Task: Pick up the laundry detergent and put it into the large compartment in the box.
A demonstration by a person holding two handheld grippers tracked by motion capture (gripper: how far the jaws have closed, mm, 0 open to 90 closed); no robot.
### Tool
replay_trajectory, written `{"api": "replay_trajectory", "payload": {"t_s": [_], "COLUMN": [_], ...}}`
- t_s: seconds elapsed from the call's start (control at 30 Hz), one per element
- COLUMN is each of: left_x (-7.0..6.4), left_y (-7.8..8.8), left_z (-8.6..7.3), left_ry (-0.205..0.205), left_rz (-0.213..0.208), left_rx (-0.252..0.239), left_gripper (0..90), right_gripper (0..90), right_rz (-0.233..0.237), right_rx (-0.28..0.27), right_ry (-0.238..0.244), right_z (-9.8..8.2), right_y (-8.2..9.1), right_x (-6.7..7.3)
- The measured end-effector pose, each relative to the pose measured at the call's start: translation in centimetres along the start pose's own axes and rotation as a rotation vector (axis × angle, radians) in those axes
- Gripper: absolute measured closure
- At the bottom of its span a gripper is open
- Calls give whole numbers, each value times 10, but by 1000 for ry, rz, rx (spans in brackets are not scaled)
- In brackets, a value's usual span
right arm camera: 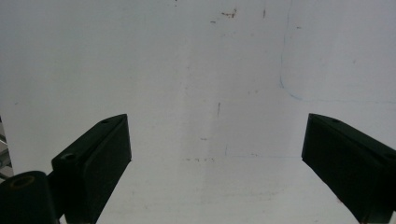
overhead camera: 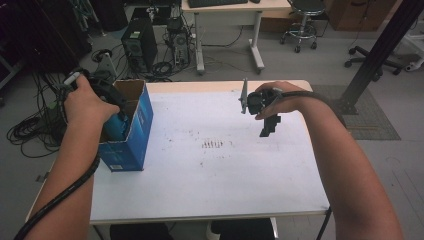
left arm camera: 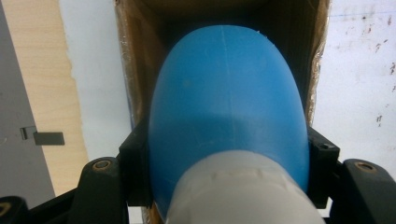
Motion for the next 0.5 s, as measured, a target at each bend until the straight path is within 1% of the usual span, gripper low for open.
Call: {"api": "replay_trajectory", "payload": {"t_s": [0.03, 0.07, 0.5], "left_x": [-1, -2, -5], "left_y": [-3, -4, -22], "left_z": [-1, -1, -3], "left_ry": [-6, -5, -4], "left_rz": [7, 8, 4], "left_rx": [9, 9, 14], "left_gripper": [374, 374, 374], "right_gripper": [83, 84, 84], "right_rz": [0, 1, 5], "right_rx": [-5, -4, -9], "right_ry": [5, -4, 3], "right_z": [0, -1, -2], "right_y": [-1, -1, -5], "right_x": [0, 0, 0]}}
Point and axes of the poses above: each handheld gripper's, and its own axes: y roughly backward along the jaws, z roughly out of its top, x roughly to its left, the point moved 8 cm from there along -y, roughly forward along the jaws, and after that the axes turned 11 degrees about z, right-handed, at the moved point
